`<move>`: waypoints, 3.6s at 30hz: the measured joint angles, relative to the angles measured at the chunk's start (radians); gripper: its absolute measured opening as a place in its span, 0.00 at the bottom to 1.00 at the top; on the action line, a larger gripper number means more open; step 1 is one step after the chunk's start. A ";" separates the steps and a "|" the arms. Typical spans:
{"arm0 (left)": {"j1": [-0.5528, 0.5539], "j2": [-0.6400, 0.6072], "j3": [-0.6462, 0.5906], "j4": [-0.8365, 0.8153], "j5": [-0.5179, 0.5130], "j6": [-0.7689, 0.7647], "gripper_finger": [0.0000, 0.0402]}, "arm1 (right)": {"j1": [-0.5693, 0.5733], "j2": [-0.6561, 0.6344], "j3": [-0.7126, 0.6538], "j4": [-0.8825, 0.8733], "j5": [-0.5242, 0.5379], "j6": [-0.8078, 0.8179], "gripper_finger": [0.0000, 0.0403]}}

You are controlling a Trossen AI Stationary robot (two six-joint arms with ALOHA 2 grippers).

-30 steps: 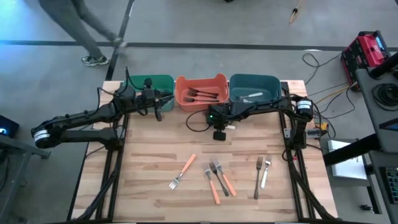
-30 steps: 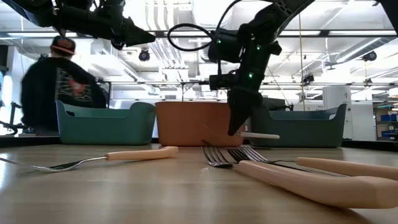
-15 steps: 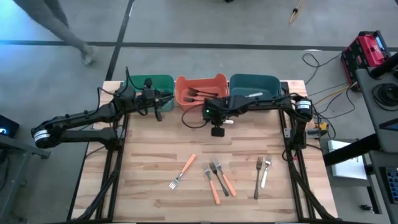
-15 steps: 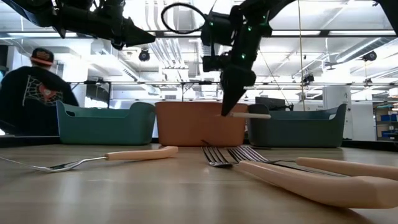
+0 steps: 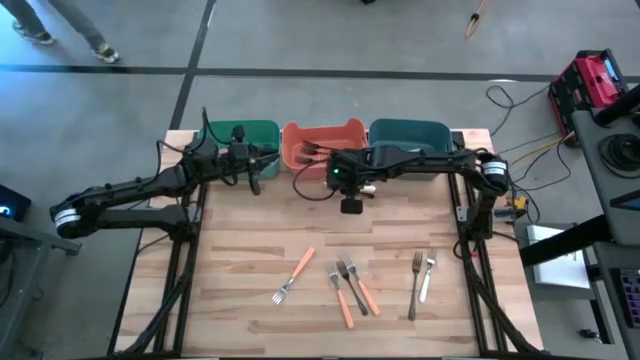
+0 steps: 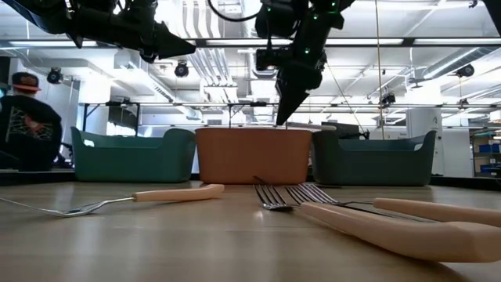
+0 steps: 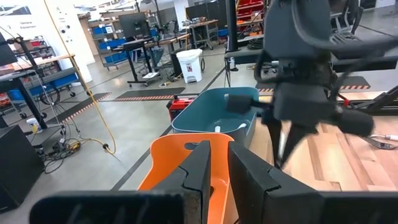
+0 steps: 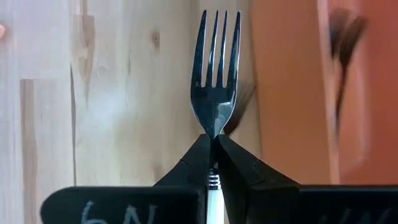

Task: Sort silverware by color (type)
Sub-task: Put the white fork into the blue bin

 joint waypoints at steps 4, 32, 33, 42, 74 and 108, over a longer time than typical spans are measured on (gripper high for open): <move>0.000 0.000 0.000 0.000 0.000 0.000 0.09 | -0.037 -0.046 0.000 -0.055 0.069 -0.020 0.03; 0.000 0.000 0.000 -0.019 0.000 -0.027 0.09 | -0.536 -0.200 -0.134 -0.200 0.093 -0.137 0.03; 0.000 0.000 0.000 -0.020 0.001 -0.030 0.09 | -0.541 -0.200 -0.147 -0.196 0.097 -0.138 0.03; 0.000 0.000 0.000 -0.049 0.000 -0.024 0.09 | -0.549 -0.198 -0.229 -0.125 0.144 -0.252 0.03; 0.009 0.003 0.079 -0.045 -0.160 0.409 0.09 | -0.683 -0.016 -0.271 0.085 0.027 -0.439 0.03; 0.009 0.003 0.079 -0.068 -0.160 0.366 0.09 | -0.725 -0.016 -0.349 0.216 -0.074 -0.499 0.03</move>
